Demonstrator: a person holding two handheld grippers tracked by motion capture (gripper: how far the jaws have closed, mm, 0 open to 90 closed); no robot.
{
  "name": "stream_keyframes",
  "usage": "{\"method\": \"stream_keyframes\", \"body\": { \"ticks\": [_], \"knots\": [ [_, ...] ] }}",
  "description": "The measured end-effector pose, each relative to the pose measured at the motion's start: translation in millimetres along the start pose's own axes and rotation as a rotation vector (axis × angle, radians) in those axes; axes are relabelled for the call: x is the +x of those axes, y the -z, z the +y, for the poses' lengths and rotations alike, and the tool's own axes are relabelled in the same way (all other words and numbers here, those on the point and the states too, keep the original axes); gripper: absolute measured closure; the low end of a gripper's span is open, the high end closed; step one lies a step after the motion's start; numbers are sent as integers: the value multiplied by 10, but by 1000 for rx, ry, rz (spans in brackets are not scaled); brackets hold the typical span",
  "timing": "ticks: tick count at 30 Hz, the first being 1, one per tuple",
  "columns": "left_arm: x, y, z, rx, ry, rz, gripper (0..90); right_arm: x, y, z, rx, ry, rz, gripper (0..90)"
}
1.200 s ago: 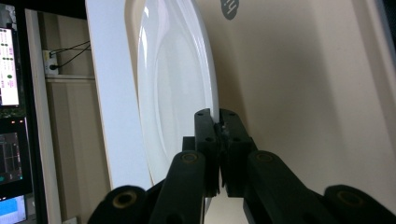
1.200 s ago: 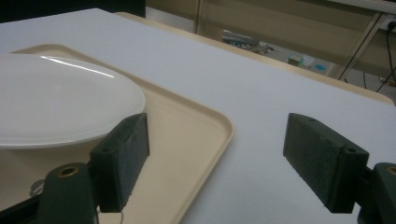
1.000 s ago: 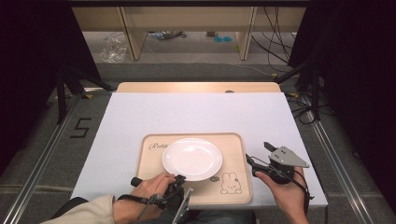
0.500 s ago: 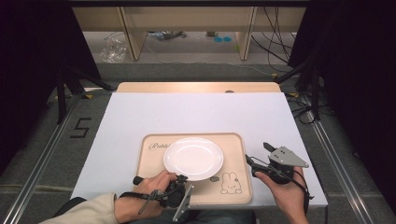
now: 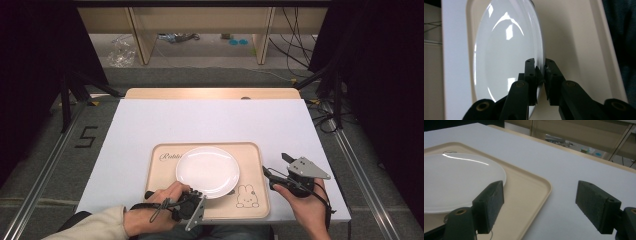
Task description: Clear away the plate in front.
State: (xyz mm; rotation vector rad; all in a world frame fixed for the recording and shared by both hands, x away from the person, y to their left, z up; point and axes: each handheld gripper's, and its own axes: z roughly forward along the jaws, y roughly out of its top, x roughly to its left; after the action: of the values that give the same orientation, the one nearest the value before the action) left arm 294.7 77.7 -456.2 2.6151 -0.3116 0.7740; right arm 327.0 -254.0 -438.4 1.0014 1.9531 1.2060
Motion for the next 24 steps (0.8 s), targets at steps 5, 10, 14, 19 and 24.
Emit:
{"method": "stream_keyframes", "body": {
  "ticks": [5,10,14,19,24],
  "knots": [
    [15,-35,-34,-10,28,-25,770,11,3,0,12,-15,8,238],
    [51,-33,-71,-50,81,-63,642,10,3,0,10,-15,13,236],
    [128,28,-101,-118,151,-63,480,11,10,-1,9,-22,13,231],
    [254,147,-188,-202,260,-35,341,14,15,1,7,-26,15,221],
    [372,248,-387,-260,349,-3,283,20,29,5,-4,-34,23,209]
  ]
}}
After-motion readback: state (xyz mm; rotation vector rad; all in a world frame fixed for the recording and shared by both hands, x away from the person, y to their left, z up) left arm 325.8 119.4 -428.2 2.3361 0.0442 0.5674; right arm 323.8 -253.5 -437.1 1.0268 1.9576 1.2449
